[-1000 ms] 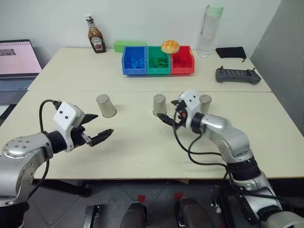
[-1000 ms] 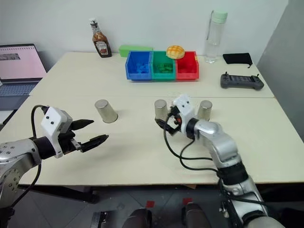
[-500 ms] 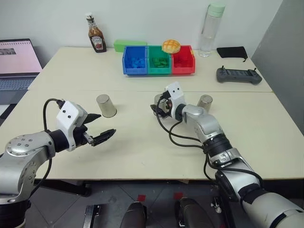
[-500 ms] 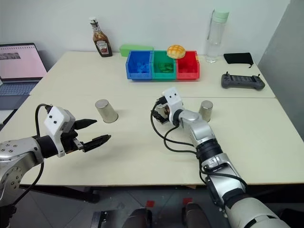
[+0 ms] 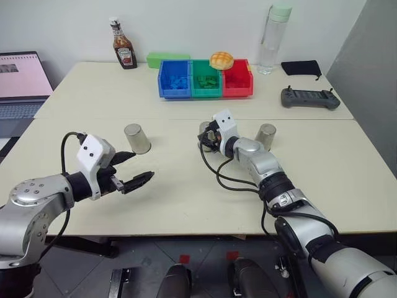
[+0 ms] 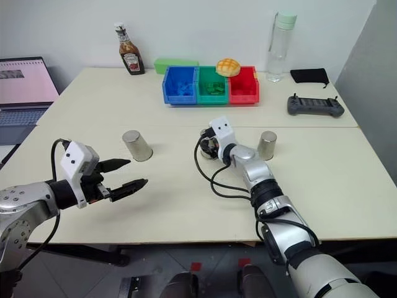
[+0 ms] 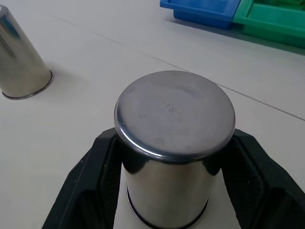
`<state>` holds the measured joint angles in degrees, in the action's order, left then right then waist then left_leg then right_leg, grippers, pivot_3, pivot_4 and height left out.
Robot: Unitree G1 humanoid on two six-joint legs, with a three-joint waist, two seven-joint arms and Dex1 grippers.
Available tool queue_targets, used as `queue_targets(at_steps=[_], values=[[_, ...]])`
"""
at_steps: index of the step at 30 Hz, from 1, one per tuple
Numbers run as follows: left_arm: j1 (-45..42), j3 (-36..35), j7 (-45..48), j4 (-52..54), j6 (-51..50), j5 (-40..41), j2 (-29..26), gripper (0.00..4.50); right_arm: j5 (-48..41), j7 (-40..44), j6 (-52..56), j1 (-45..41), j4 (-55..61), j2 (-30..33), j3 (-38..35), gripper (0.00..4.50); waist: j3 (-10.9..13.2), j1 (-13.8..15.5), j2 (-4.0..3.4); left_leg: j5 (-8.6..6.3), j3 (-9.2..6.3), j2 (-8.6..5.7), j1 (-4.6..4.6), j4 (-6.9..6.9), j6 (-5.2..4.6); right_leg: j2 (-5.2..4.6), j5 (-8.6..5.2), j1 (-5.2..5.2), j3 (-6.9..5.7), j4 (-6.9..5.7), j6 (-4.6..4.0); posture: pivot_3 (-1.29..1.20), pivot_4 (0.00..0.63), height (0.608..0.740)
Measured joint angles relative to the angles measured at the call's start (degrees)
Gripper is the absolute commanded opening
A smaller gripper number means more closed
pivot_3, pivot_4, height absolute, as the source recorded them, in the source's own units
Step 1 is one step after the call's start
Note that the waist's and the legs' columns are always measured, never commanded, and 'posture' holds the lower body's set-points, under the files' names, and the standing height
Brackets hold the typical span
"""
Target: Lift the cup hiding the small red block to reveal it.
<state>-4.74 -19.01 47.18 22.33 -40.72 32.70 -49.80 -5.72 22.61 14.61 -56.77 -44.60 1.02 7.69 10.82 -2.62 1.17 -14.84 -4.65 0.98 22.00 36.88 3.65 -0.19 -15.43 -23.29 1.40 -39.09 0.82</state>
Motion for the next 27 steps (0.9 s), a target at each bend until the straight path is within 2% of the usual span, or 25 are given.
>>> queue_targets(at_steps=[6, 9, 12, 17, 20, 26, 27], values=[[-0.59, 1.03, 1.49, 0.04, 0.20, 0.29, -0.02, 4.50, -0.13, 0.25, 0.60, -0.37, 4.30, 0.37, -1.87, 2.60, 0.01, 0.03, -0.02, 0.00, -0.01, -0.01, 0.03, 0.00, 0.00, 0.00, 0.00, -0.01, 0.00, 0.00, 0.00, 0.00, 0.150, 0.740], [-2.05, 2.65, 2.24, 0.05, 0.44, 0.26, -0.01, 4.50, -0.63, 1.14, 4.28, 0.87, 15.29, 2.07, -2.06, 2.60, 0.01, 0.17, -0.02, 0.00, -0.05, -0.01, 0.05, -0.02, 0.00, 0.00, 0.00, -0.01, -0.04, 0.02, 0.00, 0.00, 0.150, 0.740], [-3.56, 4.52, 2.41, 0.06, 1.22, 0.20, 0.16, 4.50, -2.12, 2.08, 11.15, 5.94, 30.77, 5.27, -2.04, 2.60, 0.00, 0.64, -0.01, -0.01, -0.11, -0.01, 0.08, -0.02, 0.00, -0.03, -0.01, -0.01, -0.09, 0.04, -0.01, 0.00, 0.150, 0.740], [-5.70, 6.81, 2.41, -0.44, 1.56, 0.05, 1.27, 4.50, -1.67, 2.01, 21.10, 14.91, 44.01, 10.53, -0.85, 2.60, 0.00, 0.85, 0.00, -0.01, -0.09, -0.05, 0.07, -0.02, 0.00, -0.05, -0.01, 0.02, -0.07, 0.05, 0.00, 0.00, 0.150, 0.740], [-7.12, 8.47, 2.55, -1.11, 1.86, -0.16, 1.76, 4.50, -0.33, 0.70, 23.84, 17.94, 44.26, 11.11, 0.09, 2.60, 0.02, 0.41, -0.03, -0.01, 0.02, -0.02, 0.05, -0.01, 0.00, 0.00, -0.01, -0.04, 0.04, 0.04, 0.01, 0.00, 0.150, 0.740], [-9.73, 10.23, 3.58, -3.27, 2.72, -1.12, 1.86, 4.50, 1.75, -2.71, 20.20, 15.12, 35.46, 8.85, 0.23, 2.60, 0.02, -0.64, -0.03, 0.00, 0.21, 0.12, -0.10, -0.01, -0.01, 0.23, 0.01, -0.04, 0.34, -0.02, 0.01, 0.00, 0.150, 0.740], [-10.15, 10.78, 3.61, -3.74, 2.74, -1.30, 1.86, 4.50, 2.05, -3.02, 19.14, 14.21, 32.75, 8.38, 0.23, 3.30, 0.02, -0.65, -0.03, 0.00, 0.22, 0.13, -0.09, -0.01, -0.01, 0.24, 0.02, -0.05, 0.46, -0.02, 0.01, 0.00, 0.150, 0.740]])
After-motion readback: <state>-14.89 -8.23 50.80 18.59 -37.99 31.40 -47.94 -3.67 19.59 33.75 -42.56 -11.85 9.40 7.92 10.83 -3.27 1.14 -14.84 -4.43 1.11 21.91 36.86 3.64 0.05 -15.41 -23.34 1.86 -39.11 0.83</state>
